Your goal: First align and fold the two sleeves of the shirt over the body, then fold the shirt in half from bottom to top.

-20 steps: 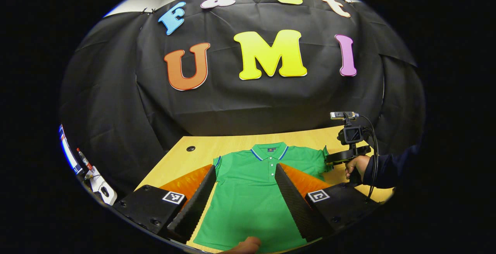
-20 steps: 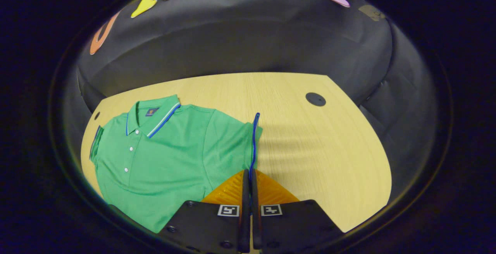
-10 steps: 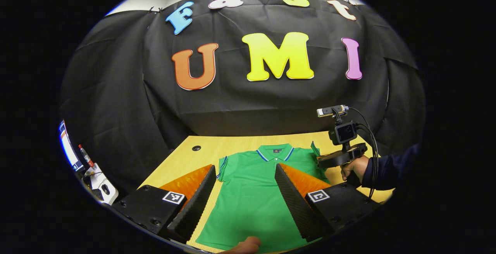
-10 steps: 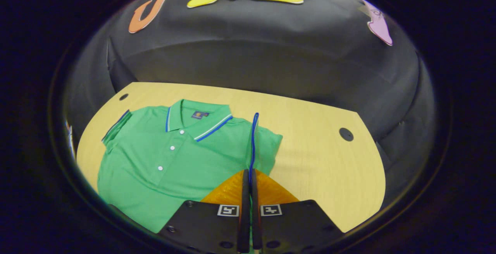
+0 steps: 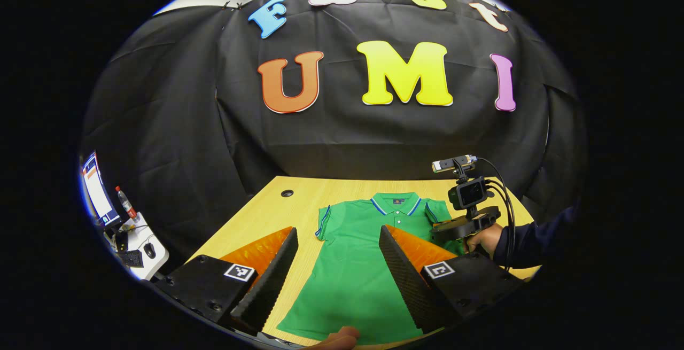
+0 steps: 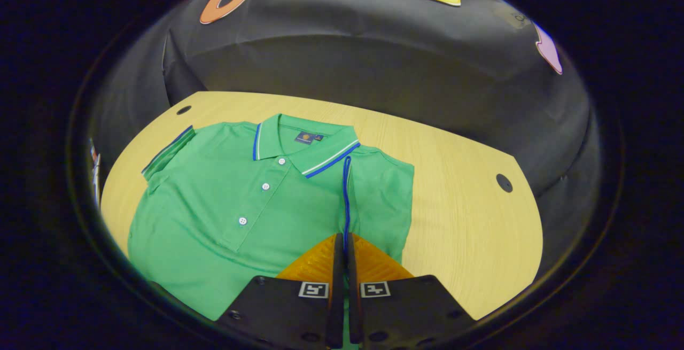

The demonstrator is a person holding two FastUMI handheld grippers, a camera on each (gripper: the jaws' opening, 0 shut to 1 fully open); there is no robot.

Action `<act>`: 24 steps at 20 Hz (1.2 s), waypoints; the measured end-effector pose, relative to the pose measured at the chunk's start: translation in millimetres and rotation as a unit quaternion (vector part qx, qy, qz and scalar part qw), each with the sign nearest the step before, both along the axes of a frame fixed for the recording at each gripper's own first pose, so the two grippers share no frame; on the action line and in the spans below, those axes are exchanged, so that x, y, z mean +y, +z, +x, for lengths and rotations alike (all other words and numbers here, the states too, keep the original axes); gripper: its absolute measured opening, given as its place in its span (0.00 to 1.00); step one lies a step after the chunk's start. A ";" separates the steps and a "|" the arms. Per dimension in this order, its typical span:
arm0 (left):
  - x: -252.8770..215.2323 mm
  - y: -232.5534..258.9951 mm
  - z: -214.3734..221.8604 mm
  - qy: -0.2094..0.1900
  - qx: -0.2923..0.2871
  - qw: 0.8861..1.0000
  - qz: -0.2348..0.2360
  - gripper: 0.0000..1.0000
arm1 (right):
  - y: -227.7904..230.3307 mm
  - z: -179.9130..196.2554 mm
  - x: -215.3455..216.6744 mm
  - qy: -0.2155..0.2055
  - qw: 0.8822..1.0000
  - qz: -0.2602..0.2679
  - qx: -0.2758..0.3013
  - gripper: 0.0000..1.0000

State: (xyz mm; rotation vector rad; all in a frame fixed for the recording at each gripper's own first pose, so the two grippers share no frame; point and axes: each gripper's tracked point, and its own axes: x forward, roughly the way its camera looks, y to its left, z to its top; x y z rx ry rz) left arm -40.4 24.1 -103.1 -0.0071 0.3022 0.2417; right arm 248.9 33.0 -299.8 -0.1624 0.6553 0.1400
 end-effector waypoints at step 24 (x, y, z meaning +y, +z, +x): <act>81.4 -107.4 123.8 -0.068 0.119 0.990 -0.031 0.99 | 205.3 -281.5 -27.0 -0.052 0.985 0.073 -0.149 0.95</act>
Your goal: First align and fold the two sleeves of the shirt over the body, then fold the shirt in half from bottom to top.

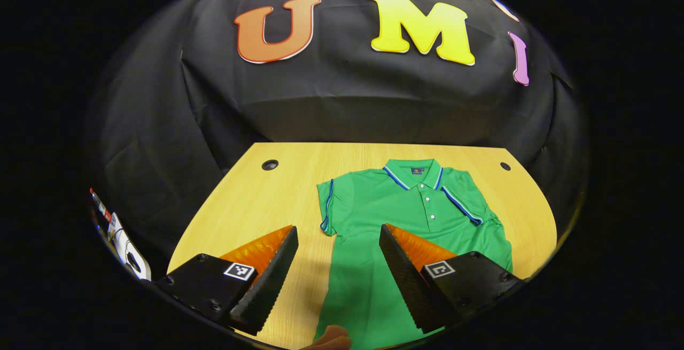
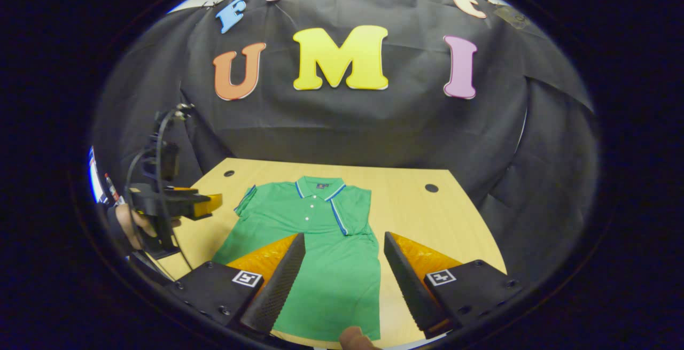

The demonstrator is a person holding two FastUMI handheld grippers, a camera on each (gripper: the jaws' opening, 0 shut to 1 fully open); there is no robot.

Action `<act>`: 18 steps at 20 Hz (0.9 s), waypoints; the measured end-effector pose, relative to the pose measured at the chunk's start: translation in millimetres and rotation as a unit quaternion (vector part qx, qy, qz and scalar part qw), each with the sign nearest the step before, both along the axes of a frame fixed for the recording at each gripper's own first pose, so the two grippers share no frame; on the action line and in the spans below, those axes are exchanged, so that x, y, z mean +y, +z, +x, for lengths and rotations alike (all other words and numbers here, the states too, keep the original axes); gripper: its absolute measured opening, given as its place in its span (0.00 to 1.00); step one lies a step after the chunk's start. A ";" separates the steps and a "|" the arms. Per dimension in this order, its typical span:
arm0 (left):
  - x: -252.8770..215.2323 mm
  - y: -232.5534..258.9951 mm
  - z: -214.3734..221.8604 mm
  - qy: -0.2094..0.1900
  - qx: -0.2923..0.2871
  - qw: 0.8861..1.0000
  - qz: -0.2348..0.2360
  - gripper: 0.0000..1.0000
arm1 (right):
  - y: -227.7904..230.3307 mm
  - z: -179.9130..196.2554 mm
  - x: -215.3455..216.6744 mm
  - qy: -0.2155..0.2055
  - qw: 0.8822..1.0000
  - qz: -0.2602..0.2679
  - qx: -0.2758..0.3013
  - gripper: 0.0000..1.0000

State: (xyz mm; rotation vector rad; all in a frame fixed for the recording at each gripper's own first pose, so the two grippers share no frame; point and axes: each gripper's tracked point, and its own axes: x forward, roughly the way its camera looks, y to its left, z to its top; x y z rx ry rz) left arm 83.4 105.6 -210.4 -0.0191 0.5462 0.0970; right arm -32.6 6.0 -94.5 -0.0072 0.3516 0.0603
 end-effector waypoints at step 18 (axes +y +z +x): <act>45.3 -102.0 144.5 0.008 0.107 0.994 -0.021 0.69 | 27.4 -15.7 28.7 -0.023 0.998 -0.050 0.011 0.96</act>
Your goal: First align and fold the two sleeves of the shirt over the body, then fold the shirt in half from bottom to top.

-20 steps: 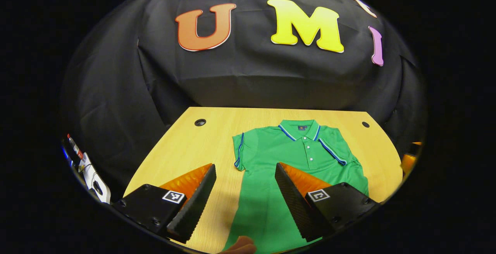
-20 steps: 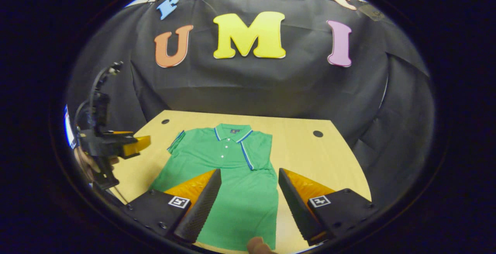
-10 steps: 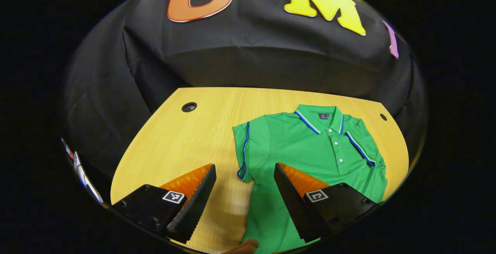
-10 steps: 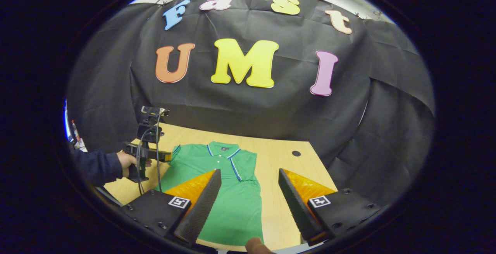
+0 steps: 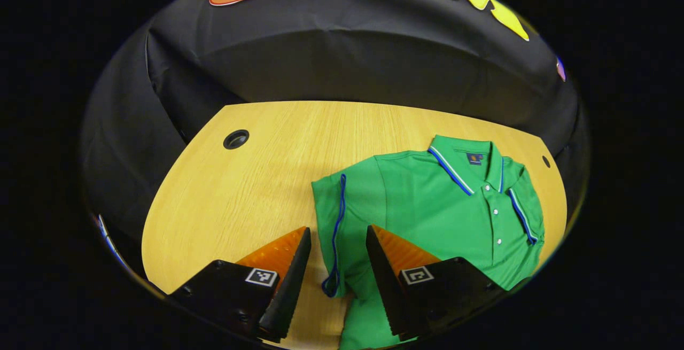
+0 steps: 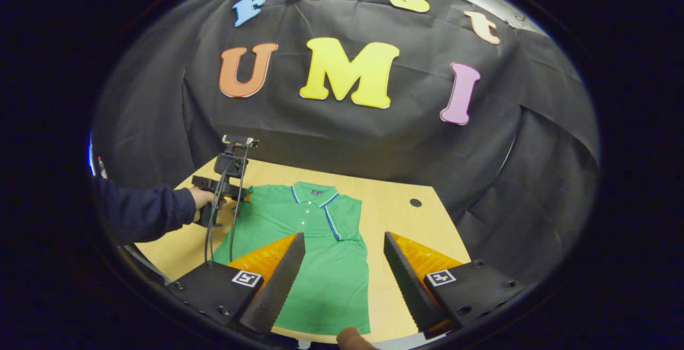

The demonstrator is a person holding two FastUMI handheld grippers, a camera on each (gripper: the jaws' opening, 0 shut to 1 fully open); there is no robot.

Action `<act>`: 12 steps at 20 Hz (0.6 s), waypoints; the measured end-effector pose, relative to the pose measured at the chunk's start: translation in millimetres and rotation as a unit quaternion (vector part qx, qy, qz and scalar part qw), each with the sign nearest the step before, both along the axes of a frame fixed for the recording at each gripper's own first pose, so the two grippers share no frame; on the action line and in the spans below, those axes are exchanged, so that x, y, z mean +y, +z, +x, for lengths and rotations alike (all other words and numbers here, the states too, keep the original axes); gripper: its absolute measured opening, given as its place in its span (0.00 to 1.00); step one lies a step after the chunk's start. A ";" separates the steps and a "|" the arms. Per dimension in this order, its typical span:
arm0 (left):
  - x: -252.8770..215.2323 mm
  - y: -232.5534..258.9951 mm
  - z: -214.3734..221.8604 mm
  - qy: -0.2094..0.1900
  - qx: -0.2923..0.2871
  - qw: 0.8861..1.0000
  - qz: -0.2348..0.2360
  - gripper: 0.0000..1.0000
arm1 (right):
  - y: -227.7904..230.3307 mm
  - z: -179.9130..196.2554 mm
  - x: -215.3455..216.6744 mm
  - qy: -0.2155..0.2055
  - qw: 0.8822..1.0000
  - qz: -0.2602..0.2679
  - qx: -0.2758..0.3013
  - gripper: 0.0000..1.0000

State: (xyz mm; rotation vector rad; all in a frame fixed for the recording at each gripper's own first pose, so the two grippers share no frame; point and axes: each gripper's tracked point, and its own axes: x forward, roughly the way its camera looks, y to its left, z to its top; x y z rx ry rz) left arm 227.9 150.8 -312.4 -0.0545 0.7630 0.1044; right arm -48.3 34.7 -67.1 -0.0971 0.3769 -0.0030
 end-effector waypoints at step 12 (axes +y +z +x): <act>-2.2 -24.4 4.1 0.000 0.043 0.999 -0.002 0.20 | -14.8 6.6 -12.0 -0.025 0.999 0.006 0.032 0.95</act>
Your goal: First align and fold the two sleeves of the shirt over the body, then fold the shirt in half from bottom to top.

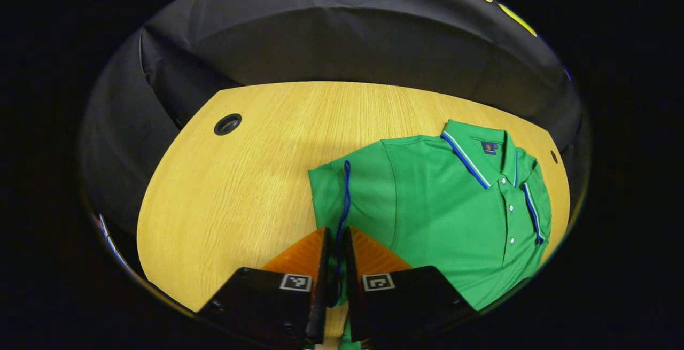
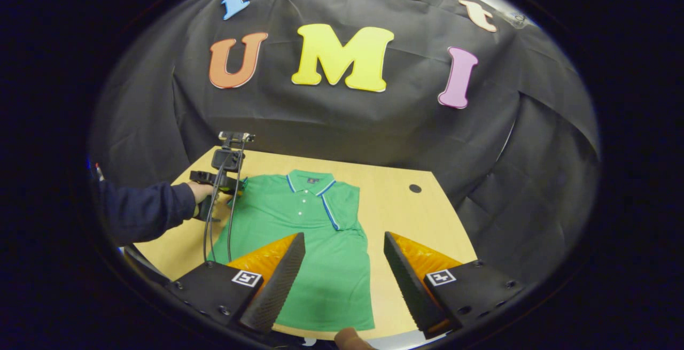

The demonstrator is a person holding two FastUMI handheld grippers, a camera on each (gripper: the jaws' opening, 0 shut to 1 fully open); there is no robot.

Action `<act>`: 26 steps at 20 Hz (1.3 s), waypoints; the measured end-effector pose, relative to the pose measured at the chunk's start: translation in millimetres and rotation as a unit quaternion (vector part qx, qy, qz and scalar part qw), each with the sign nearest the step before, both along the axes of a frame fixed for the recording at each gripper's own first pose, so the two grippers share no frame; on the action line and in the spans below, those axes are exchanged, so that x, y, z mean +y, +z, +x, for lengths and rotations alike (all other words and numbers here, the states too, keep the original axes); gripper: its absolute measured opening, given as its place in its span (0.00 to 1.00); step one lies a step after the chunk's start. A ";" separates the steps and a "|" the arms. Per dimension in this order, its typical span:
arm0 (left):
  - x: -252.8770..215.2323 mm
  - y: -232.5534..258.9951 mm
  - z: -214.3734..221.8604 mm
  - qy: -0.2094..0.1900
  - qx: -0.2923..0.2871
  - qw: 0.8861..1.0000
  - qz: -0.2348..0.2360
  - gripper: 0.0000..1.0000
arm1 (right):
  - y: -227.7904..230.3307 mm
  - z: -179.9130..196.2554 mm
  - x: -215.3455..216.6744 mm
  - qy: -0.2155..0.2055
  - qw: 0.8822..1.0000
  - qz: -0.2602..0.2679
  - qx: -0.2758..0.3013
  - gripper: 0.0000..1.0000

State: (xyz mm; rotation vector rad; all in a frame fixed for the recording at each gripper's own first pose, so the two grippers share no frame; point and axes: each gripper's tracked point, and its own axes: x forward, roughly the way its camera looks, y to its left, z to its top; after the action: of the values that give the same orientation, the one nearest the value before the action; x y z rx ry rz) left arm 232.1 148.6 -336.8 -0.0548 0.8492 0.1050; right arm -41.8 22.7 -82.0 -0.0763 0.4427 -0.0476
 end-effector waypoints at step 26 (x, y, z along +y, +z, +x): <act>-123.8 33.4 0.6 -0.146 -0.021 0.988 0.047 0.07 | -24.7 -23.5 -57.8 -0.050 0.998 0.029 0.011 0.95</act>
State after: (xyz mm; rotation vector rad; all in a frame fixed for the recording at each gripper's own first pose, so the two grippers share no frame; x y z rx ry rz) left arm 232.6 24.8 -303.4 0.1562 0.8012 -0.1310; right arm -65.3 -35.1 -106.6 0.0014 0.4699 -0.1319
